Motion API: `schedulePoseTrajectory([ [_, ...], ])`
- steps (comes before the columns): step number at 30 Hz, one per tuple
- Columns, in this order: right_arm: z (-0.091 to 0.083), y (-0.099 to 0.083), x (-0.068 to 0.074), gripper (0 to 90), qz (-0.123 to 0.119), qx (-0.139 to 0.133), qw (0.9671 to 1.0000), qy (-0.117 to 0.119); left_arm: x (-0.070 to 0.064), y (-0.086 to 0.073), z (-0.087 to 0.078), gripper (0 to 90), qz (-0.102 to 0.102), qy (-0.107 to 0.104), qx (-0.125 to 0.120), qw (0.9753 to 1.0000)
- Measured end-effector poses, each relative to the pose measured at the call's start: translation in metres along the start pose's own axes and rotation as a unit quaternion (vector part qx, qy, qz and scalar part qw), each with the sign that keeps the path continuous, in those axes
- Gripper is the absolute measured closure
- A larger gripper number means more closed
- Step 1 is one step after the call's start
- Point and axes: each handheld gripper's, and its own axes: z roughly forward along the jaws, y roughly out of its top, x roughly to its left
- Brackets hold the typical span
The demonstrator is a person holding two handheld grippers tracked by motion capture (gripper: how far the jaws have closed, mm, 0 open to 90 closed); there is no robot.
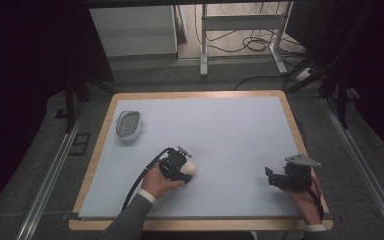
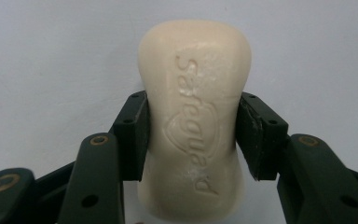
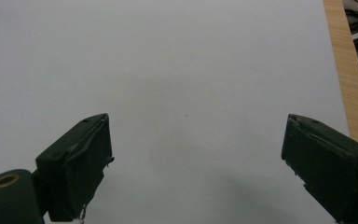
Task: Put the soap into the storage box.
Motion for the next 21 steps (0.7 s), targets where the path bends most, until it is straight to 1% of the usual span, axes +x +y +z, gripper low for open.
schedulePoseTrajectory([
  [6, 0.0004, -0.0003, -0.0004, 8.5, 0.001, 0.001, 1.0, 0.001, -0.0011, -0.0002, 0.0031, 47.3, -0.001, 0.004, 0.004, 1.0],
  [8, 0.0004, -0.0003, -0.0005, 8.5, 0.002, 0.001, 1.0, 0.001, -0.0017, -0.0013, 0.001, 43.2, -0.001, 0.005, 0.001, 1.0],
  [10, 0.0002, -0.0004, -0.0005, 8.4, 0.002, 0.001, 1.0, 0.001, -0.0038, -0.0035, -0.0002, 41.4, 0.003, 0.006, 0.004, 1.0],
  [11, 0.0001, -0.0003, -0.0005, 8.5, 0.001, 0.001, 1.0, 0.001, -0.0043, -0.0048, -0.0004, 41.2, 0.006, 0.011, 0.006, 0.9999],
  [12, 0.0001, -0.0003, -0.0005, 8.4, 0.001, 0.0, 1.0, 0.001, -0.0051, -0.0061, -0.0001, 43.3, 0.005, 0.016, 0.006, 0.9998],
  [13, 0.0002, -0.0003, -0.0003, 8.4, 0.001, 0.001, 1.0, 0.001, -0.0043, -0.0069, -0.0002, 44.9, 0.006, 0.015, 0.006, 0.9998],
  [15, 0.0008, -0.0006, -0.0002, 8.5, -0.001, 0.001, 1.0, 0.0, -0.0038, -0.0073, -0.0003, 45.5, 0.004, 0.012, 0.002, 0.9999],
  [17, 0.0012, -0.0009, -0.0002, 8.4, 0.0, 0.003, 1.0, 0.0, -0.004, -0.0066, -0.0003, 46.3, 0.006, 0.014, 0.001, 0.9999],
  [21, 0.0009, -0.0006, -0.0001, 8.4, 0.0, 0.002, 1.0, 0.0, -0.0017, -0.0052, -0.0011, 48.0, 0.01, 0.007, 0.004, 0.9999],
])
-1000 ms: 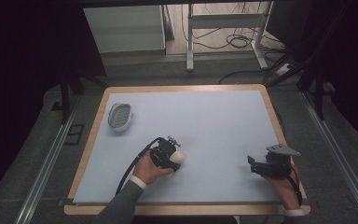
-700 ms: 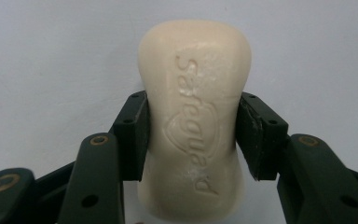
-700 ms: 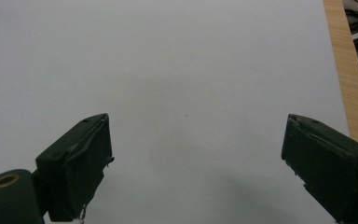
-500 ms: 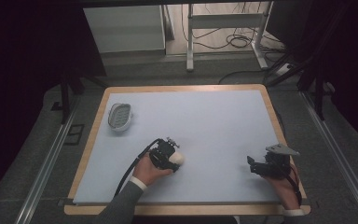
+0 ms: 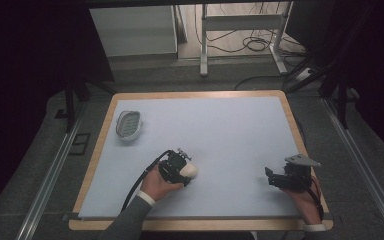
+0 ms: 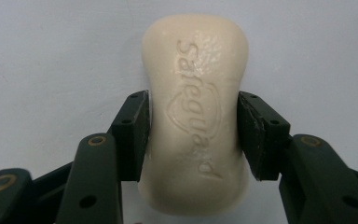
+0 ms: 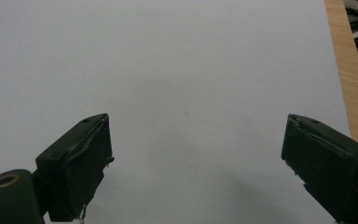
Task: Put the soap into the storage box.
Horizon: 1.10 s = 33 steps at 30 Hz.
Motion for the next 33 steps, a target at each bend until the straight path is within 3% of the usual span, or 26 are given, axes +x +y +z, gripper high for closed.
schedulePoseTrajectory([
  [14, 0.0, -0.001, -0.002, 8.4, 0.002, 0.001, 1.0, -0.002, 0.007, -0.001, -0.003, 49.3, 0.012, -0.018, 0.0, 0.9998],
  [22, -0.001, -0.001, -0.002, 8.5, 0.001, 0.001, 1.0, -0.002, 0.014, -0.004, -0.015, 49.4, 0.01, -0.022, -0.018, 0.9995],
  [33, 0.0, -0.001, -0.002, 8.4, 0.001, 0.002, 1.0, -0.003, 0.027, -0.007, -0.032, 49.4, 0.007, -0.01, -0.027, 0.9996],
])
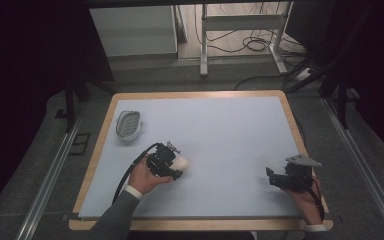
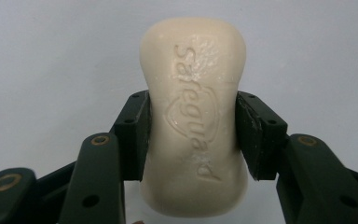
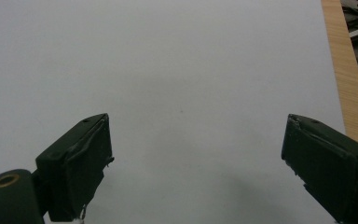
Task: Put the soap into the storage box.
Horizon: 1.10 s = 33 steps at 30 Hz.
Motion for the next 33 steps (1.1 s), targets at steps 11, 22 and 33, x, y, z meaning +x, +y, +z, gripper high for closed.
schedulePoseTrajectory([
  [11, 0.001, -0.001, -0.001, 8.5, 0.0, 0.003, 1.0, -0.001, 0.02, 0.001, -0.02, 49.4, -0.007, 0.013, -0.011, 0.9998],
  [22, 0.001, -0.001, 0.0, 8.4, 0.0, 0.004, 1.0, -0.002, 0.043, 0.001, -0.039, 49.4, -0.026, 0.034, -0.011, 0.999],
  [33, 0.002, -0.001, 0.0, 8.4, 0.001, 0.005, 1.0, -0.002, 0.064, 0.002, -0.05, 49.4, -0.048, 0.04, -0.017, 0.9979],
])
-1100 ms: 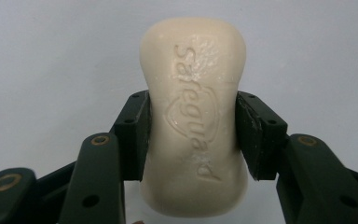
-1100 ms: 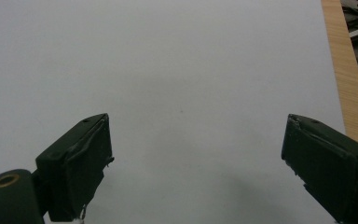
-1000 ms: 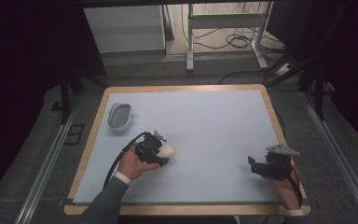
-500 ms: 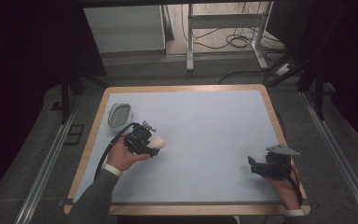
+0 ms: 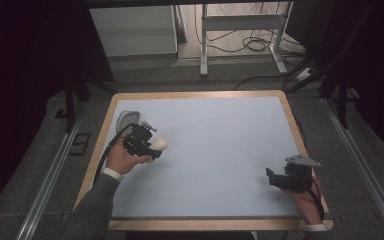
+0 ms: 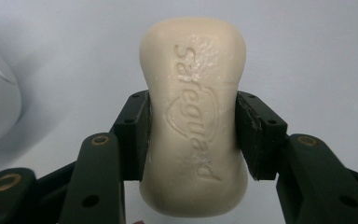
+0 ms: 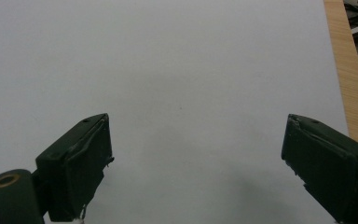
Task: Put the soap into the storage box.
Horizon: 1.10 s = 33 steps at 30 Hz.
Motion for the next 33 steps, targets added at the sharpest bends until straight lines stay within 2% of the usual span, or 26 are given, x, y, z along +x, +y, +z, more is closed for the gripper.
schedulePoseTrajectory([
  [4, 0.0, 0.0, 0.0, 8.4, 0.0, 0.0, 1.0, 0.0, 0.005, 0.002, -0.004, 49.4, -0.004, 0.005, 0.0, 1.0],
  [7, -0.001, 0.0, -0.001, 8.4, 0.002, -0.001, 1.0, 0.001, 0.009, 0.003, -0.006, 49.4, -0.007, 0.001, -0.004, 1.0],
  [16, -0.001, 0.001, 0.0, 8.4, 0.001, -0.001, 1.0, 0.001, 0.02, 0.008, -0.014, 49.4, -0.011, 0.015, -0.005, 0.9998],
  [24, -0.001, 0.001, -0.001, 8.5, 0.003, -0.001, 1.0, 0.001, 0.04, 0.01, -0.014, 49.4, -0.024, 0.028, 0.004, 0.9993],
  [30, -0.001, 0.001, -0.001, 8.5, 0.003, 0.0, 1.0, 0.0, 0.057, 0.013, -0.016, 49.4, -0.047, 0.038, 0.005, 0.9982],
  [33, -0.001, 0.0, -0.001, 8.4, 0.003, 0.0, 1.0, 0.0, 0.063, 0.014, -0.015, 49.4, -0.049, 0.045, 0.007, 0.9977],
])
